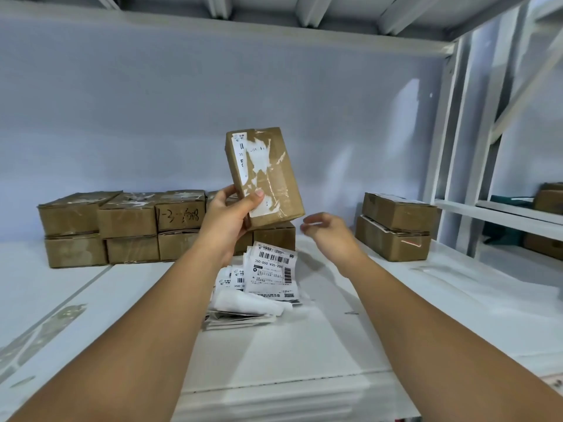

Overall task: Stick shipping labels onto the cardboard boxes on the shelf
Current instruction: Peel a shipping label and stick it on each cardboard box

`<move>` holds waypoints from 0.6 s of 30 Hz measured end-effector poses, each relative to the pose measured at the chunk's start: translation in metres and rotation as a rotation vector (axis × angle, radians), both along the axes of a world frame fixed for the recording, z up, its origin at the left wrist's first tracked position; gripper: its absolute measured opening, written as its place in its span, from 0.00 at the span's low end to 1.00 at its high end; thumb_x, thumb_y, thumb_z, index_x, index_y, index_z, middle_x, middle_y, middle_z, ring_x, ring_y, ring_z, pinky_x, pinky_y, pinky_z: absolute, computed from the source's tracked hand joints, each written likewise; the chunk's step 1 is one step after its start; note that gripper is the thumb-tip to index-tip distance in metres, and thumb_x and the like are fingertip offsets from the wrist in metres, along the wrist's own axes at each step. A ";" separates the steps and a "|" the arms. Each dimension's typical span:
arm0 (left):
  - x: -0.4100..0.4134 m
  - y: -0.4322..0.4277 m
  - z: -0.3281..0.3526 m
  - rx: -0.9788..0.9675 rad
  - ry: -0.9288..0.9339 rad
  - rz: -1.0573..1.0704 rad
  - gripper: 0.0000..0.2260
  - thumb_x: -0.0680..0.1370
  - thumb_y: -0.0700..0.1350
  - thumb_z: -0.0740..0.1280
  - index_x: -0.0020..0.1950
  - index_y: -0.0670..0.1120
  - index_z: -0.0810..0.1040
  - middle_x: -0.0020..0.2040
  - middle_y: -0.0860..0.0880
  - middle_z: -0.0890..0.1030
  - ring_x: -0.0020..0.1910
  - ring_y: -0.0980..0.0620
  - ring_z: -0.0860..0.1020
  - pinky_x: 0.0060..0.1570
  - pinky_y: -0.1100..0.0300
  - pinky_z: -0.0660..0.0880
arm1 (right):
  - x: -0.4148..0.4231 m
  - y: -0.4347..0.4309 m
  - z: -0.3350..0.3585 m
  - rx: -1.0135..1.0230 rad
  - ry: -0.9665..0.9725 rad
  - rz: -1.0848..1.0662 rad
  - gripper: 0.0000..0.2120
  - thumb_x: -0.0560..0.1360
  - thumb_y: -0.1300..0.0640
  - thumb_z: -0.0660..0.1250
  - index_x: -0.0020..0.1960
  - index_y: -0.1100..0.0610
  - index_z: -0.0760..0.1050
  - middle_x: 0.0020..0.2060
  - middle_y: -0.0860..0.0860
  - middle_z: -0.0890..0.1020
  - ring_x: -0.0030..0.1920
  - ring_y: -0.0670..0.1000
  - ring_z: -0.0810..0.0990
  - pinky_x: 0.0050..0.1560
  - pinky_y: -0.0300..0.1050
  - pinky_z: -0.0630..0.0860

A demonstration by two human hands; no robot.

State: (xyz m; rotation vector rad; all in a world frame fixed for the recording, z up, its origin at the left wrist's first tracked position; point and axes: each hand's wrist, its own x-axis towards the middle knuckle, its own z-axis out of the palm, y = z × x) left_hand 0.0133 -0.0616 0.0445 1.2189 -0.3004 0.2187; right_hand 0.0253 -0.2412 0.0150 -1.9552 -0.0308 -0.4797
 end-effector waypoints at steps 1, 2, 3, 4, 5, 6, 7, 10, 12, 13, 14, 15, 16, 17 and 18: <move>0.000 0.001 0.000 -0.006 0.000 0.010 0.21 0.74 0.42 0.71 0.65 0.46 0.70 0.51 0.48 0.83 0.45 0.52 0.83 0.40 0.60 0.79 | 0.001 0.000 -0.003 -0.044 0.072 0.058 0.10 0.73 0.54 0.70 0.53 0.52 0.77 0.47 0.49 0.83 0.50 0.51 0.79 0.53 0.45 0.74; 0.000 0.001 0.000 -0.006 -0.001 0.017 0.21 0.74 0.41 0.71 0.65 0.46 0.70 0.52 0.48 0.83 0.46 0.52 0.83 0.40 0.60 0.79 | 0.001 0.001 -0.005 -0.090 0.120 0.107 0.12 0.72 0.53 0.72 0.55 0.52 0.78 0.46 0.50 0.83 0.50 0.51 0.80 0.50 0.44 0.74; 0.001 0.001 -0.001 0.001 -0.003 0.020 0.21 0.74 0.42 0.71 0.65 0.46 0.70 0.52 0.48 0.83 0.46 0.51 0.83 0.41 0.59 0.79 | 0.001 0.003 -0.008 -0.150 0.142 0.144 0.14 0.71 0.53 0.73 0.55 0.52 0.78 0.44 0.48 0.82 0.48 0.51 0.80 0.47 0.43 0.74; 0.002 0.001 -0.002 0.016 -0.005 0.024 0.21 0.74 0.42 0.71 0.65 0.46 0.70 0.52 0.48 0.83 0.47 0.51 0.83 0.43 0.59 0.79 | 0.001 0.005 -0.011 -0.212 0.142 0.166 0.14 0.70 0.53 0.74 0.55 0.52 0.79 0.42 0.46 0.81 0.47 0.50 0.79 0.46 0.41 0.74; 0.002 0.001 -0.003 0.035 -0.005 0.027 0.21 0.73 0.42 0.71 0.64 0.46 0.70 0.51 0.48 0.83 0.47 0.51 0.83 0.45 0.57 0.79 | 0.002 0.006 -0.014 -0.261 0.130 0.178 0.13 0.69 0.54 0.74 0.54 0.51 0.80 0.41 0.45 0.81 0.47 0.49 0.79 0.47 0.41 0.74; 0.003 0.001 -0.004 0.053 -0.003 0.031 0.21 0.73 0.43 0.72 0.64 0.46 0.71 0.51 0.49 0.83 0.47 0.51 0.83 0.48 0.56 0.79 | 0.002 0.007 -0.015 -0.290 0.119 0.188 0.11 0.69 0.55 0.73 0.52 0.50 0.81 0.42 0.44 0.82 0.48 0.48 0.79 0.49 0.42 0.75; 0.004 0.001 -0.006 0.069 0.000 0.036 0.20 0.73 0.43 0.72 0.63 0.46 0.72 0.50 0.49 0.83 0.47 0.51 0.82 0.51 0.54 0.78 | 0.003 0.008 -0.016 -0.303 0.107 0.199 0.09 0.70 0.56 0.73 0.49 0.49 0.81 0.44 0.45 0.82 0.49 0.48 0.80 0.51 0.42 0.76; 0.005 0.001 -0.008 0.098 0.002 0.043 0.18 0.73 0.43 0.72 0.61 0.47 0.73 0.48 0.51 0.83 0.46 0.52 0.82 0.51 0.55 0.78 | 0.002 0.011 -0.014 -0.316 0.070 0.209 0.07 0.71 0.59 0.72 0.44 0.48 0.79 0.45 0.46 0.82 0.48 0.47 0.79 0.50 0.40 0.75; 0.006 0.000 -0.008 0.101 0.005 0.050 0.18 0.73 0.43 0.72 0.61 0.47 0.73 0.48 0.51 0.83 0.46 0.53 0.82 0.49 0.57 0.78 | 0.002 0.013 -0.013 -0.295 0.029 0.175 0.07 0.71 0.60 0.71 0.39 0.48 0.79 0.42 0.46 0.82 0.46 0.46 0.78 0.47 0.38 0.73; 0.007 0.000 -0.008 0.102 0.004 0.057 0.18 0.73 0.44 0.72 0.61 0.47 0.73 0.49 0.51 0.83 0.46 0.52 0.82 0.49 0.56 0.78 | 0.003 0.012 -0.012 -0.255 0.010 0.167 0.08 0.71 0.60 0.71 0.37 0.49 0.79 0.41 0.47 0.82 0.45 0.47 0.78 0.46 0.38 0.72; 0.008 -0.001 -0.008 0.102 0.002 0.070 0.18 0.73 0.44 0.72 0.61 0.47 0.74 0.50 0.50 0.83 0.47 0.52 0.82 0.51 0.55 0.78 | 0.002 0.011 -0.012 -0.200 -0.003 0.174 0.09 0.71 0.60 0.71 0.36 0.49 0.80 0.39 0.48 0.82 0.44 0.47 0.78 0.46 0.38 0.72; 0.009 -0.001 -0.008 0.101 0.001 0.090 0.18 0.73 0.44 0.72 0.61 0.46 0.74 0.51 0.50 0.83 0.47 0.51 0.82 0.52 0.54 0.78 | 0.002 0.010 -0.011 -0.139 -0.007 0.198 0.09 0.72 0.61 0.71 0.36 0.49 0.80 0.38 0.48 0.82 0.42 0.46 0.78 0.45 0.37 0.72; 0.010 -0.001 -0.008 0.100 -0.001 0.116 0.19 0.73 0.45 0.73 0.61 0.46 0.74 0.52 0.49 0.82 0.48 0.51 0.82 0.53 0.53 0.78 | 0.000 0.010 -0.009 -0.075 -0.005 0.236 0.08 0.72 0.62 0.71 0.38 0.51 0.80 0.36 0.48 0.82 0.39 0.44 0.78 0.42 0.35 0.72; 0.010 -0.001 -0.008 0.096 -0.004 0.145 0.19 0.72 0.45 0.73 0.61 0.46 0.74 0.52 0.49 0.82 0.49 0.50 0.82 0.53 0.52 0.78 | -0.002 0.010 -0.007 -0.009 -0.002 0.280 0.07 0.73 0.63 0.70 0.39 0.53 0.80 0.35 0.48 0.81 0.35 0.41 0.77 0.39 0.32 0.72; 0.010 -0.001 -0.008 0.088 -0.004 0.173 0.18 0.72 0.46 0.73 0.61 0.47 0.74 0.52 0.49 0.82 0.49 0.50 0.82 0.53 0.52 0.78 | -0.003 0.010 -0.005 0.058 0.002 0.314 0.07 0.74 0.64 0.70 0.40 0.54 0.80 0.34 0.47 0.81 0.32 0.39 0.77 0.36 0.31 0.72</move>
